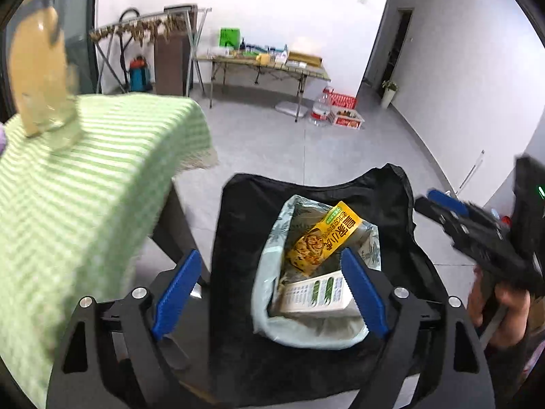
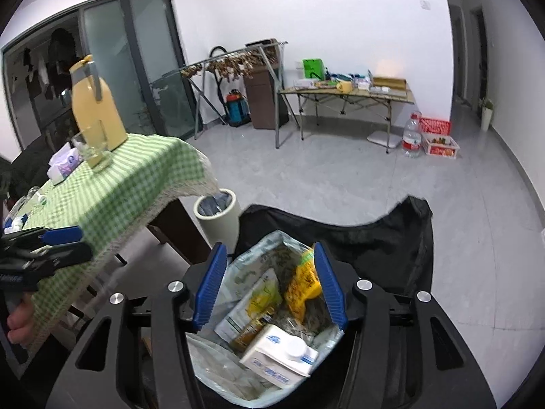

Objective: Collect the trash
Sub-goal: 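Open both grippers to drop the sachet and yellow packet into the bag, then move both tools back over the table toward the red snack bag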

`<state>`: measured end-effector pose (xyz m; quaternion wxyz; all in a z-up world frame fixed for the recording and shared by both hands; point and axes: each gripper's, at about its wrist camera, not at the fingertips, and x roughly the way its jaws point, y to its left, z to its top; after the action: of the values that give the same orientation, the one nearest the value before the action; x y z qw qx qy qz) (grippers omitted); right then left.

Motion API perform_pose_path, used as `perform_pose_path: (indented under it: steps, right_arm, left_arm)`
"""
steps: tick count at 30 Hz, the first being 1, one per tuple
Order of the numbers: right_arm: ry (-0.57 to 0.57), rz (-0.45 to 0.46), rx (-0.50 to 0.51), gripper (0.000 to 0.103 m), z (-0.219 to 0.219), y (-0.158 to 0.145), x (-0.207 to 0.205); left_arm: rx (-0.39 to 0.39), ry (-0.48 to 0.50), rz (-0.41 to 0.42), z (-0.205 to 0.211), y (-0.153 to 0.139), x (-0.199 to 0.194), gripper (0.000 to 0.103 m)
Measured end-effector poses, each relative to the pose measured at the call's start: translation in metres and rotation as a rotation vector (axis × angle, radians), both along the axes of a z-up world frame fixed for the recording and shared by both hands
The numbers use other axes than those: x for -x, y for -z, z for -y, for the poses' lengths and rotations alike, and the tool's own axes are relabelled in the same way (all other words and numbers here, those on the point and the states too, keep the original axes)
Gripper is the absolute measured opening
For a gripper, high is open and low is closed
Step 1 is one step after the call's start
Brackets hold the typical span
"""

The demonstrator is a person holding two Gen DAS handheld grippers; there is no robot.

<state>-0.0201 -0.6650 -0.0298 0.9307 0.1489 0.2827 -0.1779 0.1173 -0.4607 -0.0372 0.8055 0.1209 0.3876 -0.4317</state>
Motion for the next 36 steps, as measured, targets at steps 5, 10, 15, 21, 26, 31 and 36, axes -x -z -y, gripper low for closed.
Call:
perform_pose_path:
  steps: [5, 10, 15, 21, 26, 31, 36]
  right_arm:
    - [-0.048, 0.043, 0.029, 0.052, -0.029, -0.027, -0.021]
    - [-0.126, 0.108, 0.090, 0.062, -0.074, -0.061, -0.040]
    - [-0.200, 0.163, 0.131, 0.067, -0.127, -0.087, -0.057]
    - [-0.317, 0.217, 0.130, 0.071, -0.198, -0.106, -0.084]
    - [-0.468, 0.217, 0.132, 0.071, -0.272, -0.112, -0.114]
    - [-0.637, 0.204, 0.065, 0.074, -0.354, -0.098, -0.130]
    - [-0.794, 0.145, 0.014, 0.074, -0.443, -0.080, -0.142]
  left_arm:
    - [0.086, -0.085, 0.082, -0.058, -0.037, 0.004, 0.085]
    - [0.152, -0.176, 0.161, -0.113, -0.071, 0.007, 0.091]
    - [0.169, -0.311, 0.238, -0.182, -0.091, 0.012, 0.094]
    - [0.157, -0.494, 0.201, -0.272, -0.098, 0.010, 0.095]
    - [0.215, -0.654, 0.161, -0.358, -0.096, 0.018, 0.095]
    - [0.256, -0.846, 0.144, -0.449, -0.082, 0.035, 0.095]
    - [0.306, -1.041, 0.063, -0.540, -0.062, 0.039, 0.095]
